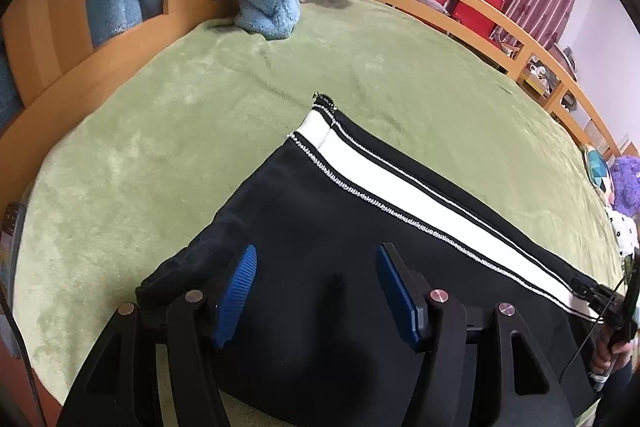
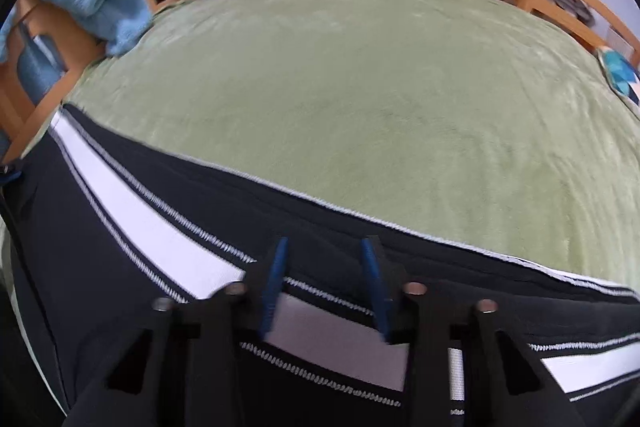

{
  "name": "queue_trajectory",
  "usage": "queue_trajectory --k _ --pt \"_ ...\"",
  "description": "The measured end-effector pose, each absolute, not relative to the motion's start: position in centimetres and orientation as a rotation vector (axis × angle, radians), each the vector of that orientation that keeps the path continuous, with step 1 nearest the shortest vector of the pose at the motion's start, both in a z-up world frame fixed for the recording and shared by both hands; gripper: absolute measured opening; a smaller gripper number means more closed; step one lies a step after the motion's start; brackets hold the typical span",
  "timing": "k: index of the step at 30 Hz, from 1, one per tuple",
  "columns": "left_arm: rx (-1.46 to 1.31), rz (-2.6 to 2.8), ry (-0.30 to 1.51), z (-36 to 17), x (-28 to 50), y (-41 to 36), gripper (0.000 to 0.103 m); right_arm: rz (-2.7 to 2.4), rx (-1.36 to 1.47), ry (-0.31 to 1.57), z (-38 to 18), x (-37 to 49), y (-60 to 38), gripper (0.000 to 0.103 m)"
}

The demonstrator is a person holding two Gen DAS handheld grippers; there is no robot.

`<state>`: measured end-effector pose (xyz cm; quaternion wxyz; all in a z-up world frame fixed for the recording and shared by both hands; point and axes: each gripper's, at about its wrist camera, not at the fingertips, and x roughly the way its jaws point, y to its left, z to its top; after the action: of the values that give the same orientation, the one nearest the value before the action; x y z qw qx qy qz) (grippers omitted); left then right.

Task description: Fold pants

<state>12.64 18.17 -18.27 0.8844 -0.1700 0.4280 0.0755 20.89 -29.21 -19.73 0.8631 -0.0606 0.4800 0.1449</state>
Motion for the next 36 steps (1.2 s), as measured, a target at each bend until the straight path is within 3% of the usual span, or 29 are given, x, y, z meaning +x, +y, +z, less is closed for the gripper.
queue_trajectory --k 2,8,9,16,21,23,26,30,36 --pt "-0.363 0.157 0.889 -18.3 12.5 18.2 0.060 0.300 -0.167 0.990 -19.9 20.5 -28.8 0.006" --pt "-0.374 0.164 0.868 -17.9 12.1 18.6 0.060 0.267 -0.137 0.893 -16.9 20.7 -29.4 0.004" --pt "-0.376 0.166 0.868 -17.9 12.1 18.7 0.060 0.245 -0.129 0.870 -16.4 21.1 -29.4 0.000" --pt "-0.379 0.181 0.857 -17.8 11.0 19.4 0.060 0.276 -0.124 0.928 -17.5 22.4 -27.9 0.001" --pt "-0.397 0.184 0.842 -16.9 9.4 20.2 0.060 0.259 -0.114 0.881 -16.7 19.2 -27.8 0.026" --pt "-0.404 0.180 0.830 -16.6 8.4 20.6 0.060 0.257 -0.066 0.836 -16.1 17.4 -28.5 0.031" --pt "-0.408 0.187 0.841 -17.7 7.2 21.0 0.068 0.285 -0.004 0.843 -16.8 16.2 -29.2 0.046" --pt "-0.428 0.286 0.989 -21.1 7.3 22.4 0.066 0.254 -0.020 0.966 -20.1 17.7 -28.9 0.047" --pt "-0.557 0.227 0.910 -20.7 6.4 24.0 0.068 0.219 0.057 0.894 -17.5 16.4 -30.2 0.046"
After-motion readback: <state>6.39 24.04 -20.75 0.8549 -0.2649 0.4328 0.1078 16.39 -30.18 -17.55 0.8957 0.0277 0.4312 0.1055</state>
